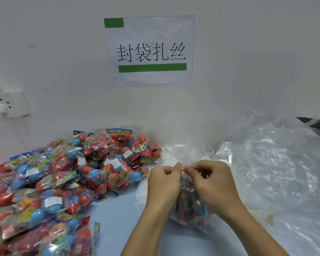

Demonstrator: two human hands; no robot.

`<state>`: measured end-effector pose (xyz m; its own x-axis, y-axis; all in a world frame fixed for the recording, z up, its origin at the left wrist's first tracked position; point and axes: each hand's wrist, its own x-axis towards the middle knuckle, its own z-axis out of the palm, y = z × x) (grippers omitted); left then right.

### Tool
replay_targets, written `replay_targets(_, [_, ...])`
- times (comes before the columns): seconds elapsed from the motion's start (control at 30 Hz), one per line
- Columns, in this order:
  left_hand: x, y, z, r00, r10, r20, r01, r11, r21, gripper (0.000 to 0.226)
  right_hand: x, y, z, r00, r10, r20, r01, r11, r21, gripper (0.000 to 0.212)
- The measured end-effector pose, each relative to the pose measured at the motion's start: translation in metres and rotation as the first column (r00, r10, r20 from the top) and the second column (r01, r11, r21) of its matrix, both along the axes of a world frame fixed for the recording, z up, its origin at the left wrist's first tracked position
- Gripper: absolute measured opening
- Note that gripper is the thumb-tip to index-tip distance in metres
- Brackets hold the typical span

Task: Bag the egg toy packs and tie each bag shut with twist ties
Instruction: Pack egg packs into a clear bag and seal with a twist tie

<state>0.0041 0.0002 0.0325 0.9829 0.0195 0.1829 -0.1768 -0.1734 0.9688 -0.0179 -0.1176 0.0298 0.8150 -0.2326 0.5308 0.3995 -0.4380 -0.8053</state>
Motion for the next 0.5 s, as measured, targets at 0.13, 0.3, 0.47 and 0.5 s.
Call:
replay_targets(0.13, [-0.0024, 0.0005, 0.0001, 0.987, -0.033, 0.16, 0.043, 0.997, -0.063, 0.009, 0.004, -0.0087, -0.0012, 0.995, -0.063, -0.073, 0.067, 0.996, 0.058, 0.027])
replay_targets(0.3, [-0.0031, 0.0023, -0.0043, 0.948, -0.12, 0.294, 0.062, 0.978, 0.2, 0.022, 0.0048, -0.0112, -0.0017, 0.995, -0.053, -0.088, 0.06, 0.995, 0.08, 0.024])
replay_targets(0.47, [-0.001, 0.0051, -0.0067, 0.884, -0.122, 0.452, -0.062, 0.927, 0.37, 0.015, 0.0055, -0.0113, -0.003, 0.996, -0.05, -0.076, 0.055, 0.996, 0.066, 0.026])
replay_targets(0.5, [-0.0012, 0.005, -0.0063, 0.866, -0.131, 0.483, -0.089, 0.909, 0.406, 0.015, 0.0056, -0.0116, -0.0029, 0.996, -0.051, -0.072, 0.055, 0.996, 0.064, 0.027])
